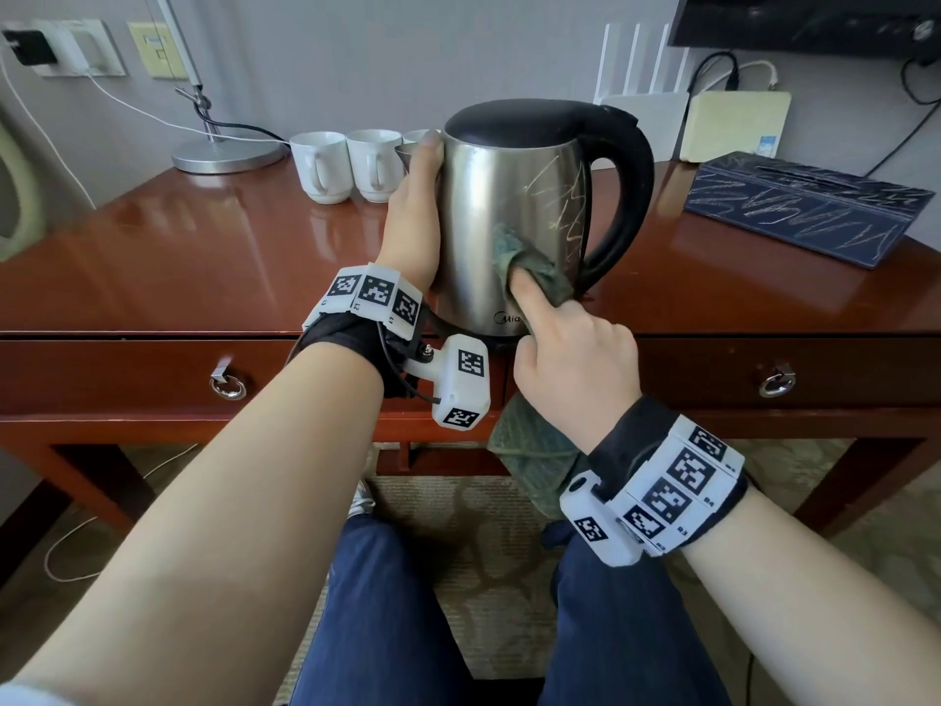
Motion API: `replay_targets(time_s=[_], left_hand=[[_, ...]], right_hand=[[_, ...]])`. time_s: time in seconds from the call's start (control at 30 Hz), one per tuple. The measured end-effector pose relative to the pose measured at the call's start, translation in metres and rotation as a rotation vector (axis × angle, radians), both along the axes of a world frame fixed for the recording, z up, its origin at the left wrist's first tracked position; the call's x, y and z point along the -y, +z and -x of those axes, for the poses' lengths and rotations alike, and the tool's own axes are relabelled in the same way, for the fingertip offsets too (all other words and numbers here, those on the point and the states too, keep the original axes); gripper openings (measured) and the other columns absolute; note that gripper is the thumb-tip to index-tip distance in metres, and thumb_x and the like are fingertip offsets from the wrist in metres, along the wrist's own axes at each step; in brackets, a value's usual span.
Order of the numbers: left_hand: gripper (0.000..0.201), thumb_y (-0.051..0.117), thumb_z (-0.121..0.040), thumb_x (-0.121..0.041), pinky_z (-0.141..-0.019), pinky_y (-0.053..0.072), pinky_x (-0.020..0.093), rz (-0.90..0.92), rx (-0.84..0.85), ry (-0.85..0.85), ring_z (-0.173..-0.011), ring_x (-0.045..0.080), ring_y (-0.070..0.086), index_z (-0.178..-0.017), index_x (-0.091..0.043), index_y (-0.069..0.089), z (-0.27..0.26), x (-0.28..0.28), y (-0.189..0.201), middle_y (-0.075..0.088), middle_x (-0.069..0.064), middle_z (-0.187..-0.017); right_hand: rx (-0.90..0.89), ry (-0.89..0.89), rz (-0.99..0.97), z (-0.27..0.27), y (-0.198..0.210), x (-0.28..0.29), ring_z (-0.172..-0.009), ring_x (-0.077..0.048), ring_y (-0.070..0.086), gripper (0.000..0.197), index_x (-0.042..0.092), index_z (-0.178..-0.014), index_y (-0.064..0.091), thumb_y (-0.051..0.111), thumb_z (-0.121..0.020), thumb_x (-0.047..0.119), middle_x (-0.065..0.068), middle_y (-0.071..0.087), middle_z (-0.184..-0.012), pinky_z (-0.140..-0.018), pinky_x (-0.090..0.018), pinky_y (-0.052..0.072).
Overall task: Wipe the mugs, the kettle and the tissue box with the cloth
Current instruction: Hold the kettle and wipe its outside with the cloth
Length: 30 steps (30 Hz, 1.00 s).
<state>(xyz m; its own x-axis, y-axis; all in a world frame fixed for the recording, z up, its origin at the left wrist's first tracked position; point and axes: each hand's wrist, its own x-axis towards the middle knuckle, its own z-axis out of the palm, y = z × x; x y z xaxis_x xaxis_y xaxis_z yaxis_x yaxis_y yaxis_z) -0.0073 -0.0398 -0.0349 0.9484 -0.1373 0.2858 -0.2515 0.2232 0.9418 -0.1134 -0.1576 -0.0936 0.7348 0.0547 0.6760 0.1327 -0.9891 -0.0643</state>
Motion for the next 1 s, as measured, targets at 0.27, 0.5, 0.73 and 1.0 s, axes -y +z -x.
replay_targets(time_s=[0.27, 0.5, 0.73, 1.0], left_hand=[[0.055, 0.036, -0.098, -0.054, -0.105, 0.047, 0.043, -0.011, -0.019, 0.032, -0.105, 0.017, 0.069, -0.114, -0.015, 0.071, 0.004, 0.0, 0.002, 0.075, 0.003, -0.106], [0.048, 0.037, -0.1, -0.052, -0.103, 0.049, 0.037, -0.006, -0.012, 0.068, -0.103, 0.012, 0.069, -0.106, -0.02, 0.072, 0.008, 0.0, 0.004, 0.076, -0.003, -0.102], [0.046, 0.036, -0.103, -0.046, -0.095, 0.053, 0.032, 0.015, -0.046, 0.054, -0.097, 0.014, 0.071, -0.101, -0.018, 0.072, 0.011, 0.001, 0.006, 0.077, -0.003, -0.092], [0.051, 0.034, -0.101, -0.053, -0.106, 0.046, 0.038, -0.012, -0.027, 0.033, -0.106, 0.01, 0.068, -0.116, -0.02, 0.07, 0.003, 0.0, 0.002, 0.075, -0.004, -0.108]], right_hand=[[0.001, -0.048, -0.036, -0.003, 0.035, 0.002, -0.046, -0.022, 0.025, 0.073, 0.018, -0.138, 0.049, 0.046, -0.066, 0.008, -0.002, 0.033, -0.056, -0.05, -0.019, 0.007], [-0.015, -0.003, -0.07, 0.004, 0.011, -0.006, -0.038, -0.019, 0.022, 0.069, 0.01, -0.128, 0.056, 0.05, -0.059, 0.008, 0.0, 0.028, -0.052, -0.048, -0.017, 0.015], [-0.056, -0.056, -0.055, 0.001, 0.04, -0.007, -0.046, -0.022, 0.025, 0.075, 0.021, -0.141, 0.045, 0.047, -0.067, 0.008, 0.002, 0.031, -0.055, -0.049, -0.019, 0.006], [-0.231, -0.128, -0.184, 0.005, 0.061, 0.003, -0.062, -0.028, 0.036, 0.082, 0.027, -0.152, 0.012, 0.048, -0.081, 0.01, 0.004, 0.03, -0.06, -0.063, -0.031, 0.028]])
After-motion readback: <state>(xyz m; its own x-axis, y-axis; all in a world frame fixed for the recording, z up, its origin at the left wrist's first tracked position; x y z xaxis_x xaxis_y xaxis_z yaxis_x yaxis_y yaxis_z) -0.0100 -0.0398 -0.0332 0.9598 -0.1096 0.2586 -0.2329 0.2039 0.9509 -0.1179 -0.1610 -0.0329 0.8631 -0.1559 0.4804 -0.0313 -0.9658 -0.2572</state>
